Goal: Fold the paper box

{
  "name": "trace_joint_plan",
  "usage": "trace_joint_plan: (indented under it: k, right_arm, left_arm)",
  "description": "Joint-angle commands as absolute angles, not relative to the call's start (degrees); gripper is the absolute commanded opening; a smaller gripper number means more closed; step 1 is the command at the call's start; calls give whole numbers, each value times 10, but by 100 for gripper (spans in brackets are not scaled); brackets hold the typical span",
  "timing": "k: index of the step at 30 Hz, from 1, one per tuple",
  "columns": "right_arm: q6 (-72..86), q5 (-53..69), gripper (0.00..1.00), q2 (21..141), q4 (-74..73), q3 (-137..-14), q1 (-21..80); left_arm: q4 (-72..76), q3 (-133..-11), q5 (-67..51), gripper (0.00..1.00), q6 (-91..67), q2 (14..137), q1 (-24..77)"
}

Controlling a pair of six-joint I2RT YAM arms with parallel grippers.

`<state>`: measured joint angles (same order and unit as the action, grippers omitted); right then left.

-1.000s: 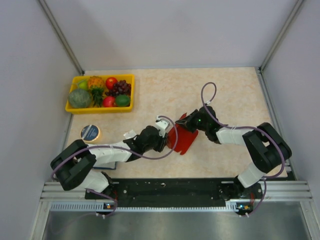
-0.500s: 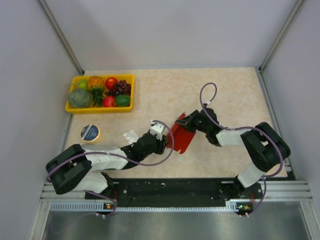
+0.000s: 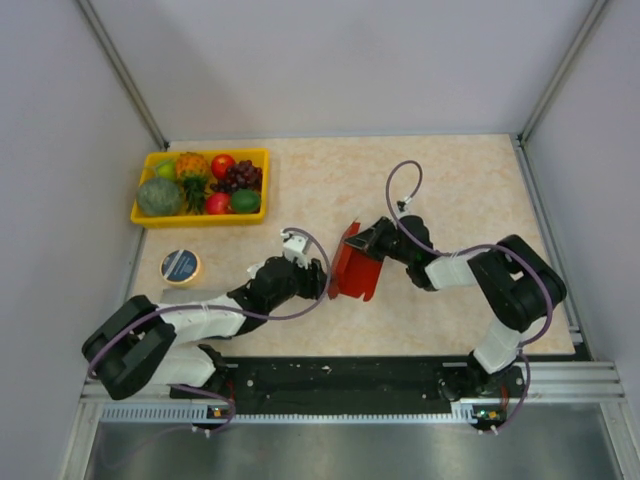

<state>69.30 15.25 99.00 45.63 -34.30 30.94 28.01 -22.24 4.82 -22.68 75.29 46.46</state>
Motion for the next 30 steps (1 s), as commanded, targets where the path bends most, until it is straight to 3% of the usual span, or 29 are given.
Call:
trace_joint_plan:
  k: [1, 7, 13, 17, 19, 21, 22, 24, 30]
  right_arm:
    - [618, 126, 7, 950, 297, -370, 321]
    - [635, 141, 6, 982, 328, -376, 323]
    - [668, 142, 10, 988, 324, -383, 324]
    - [683, 156, 13, 988, 289, -409, 323]
    - [678, 162, 21, 982, 272, -414, 324]
    - [673, 162, 28, 967, 256, -415, 324]
    - [668, 164, 33, 962, 251, -417, 323]
    - [664, 187, 36, 957, 250, -416, 312]
    - [645, 300, 43, 970, 281, -430, 260]
  left_arm:
    - [354, -197, -21, 59, -296, 682, 431]
    - [305, -223, -24, 72, -384, 641, 397]
    - [251, -328, -84, 73, -325, 743, 396]
    - [225, -383, -104, 81, -268, 812, 399]
    - [205, -402, -91, 81, -235, 829, 404]
    - [174, -431, -91, 77, -220, 857, 405]
    - [163, -439, -90, 71, -206, 864, 405]
    - [160, -446, -84, 66, -200, 876, 405]
    - [157, -442, -83, 39, -183, 893, 404]
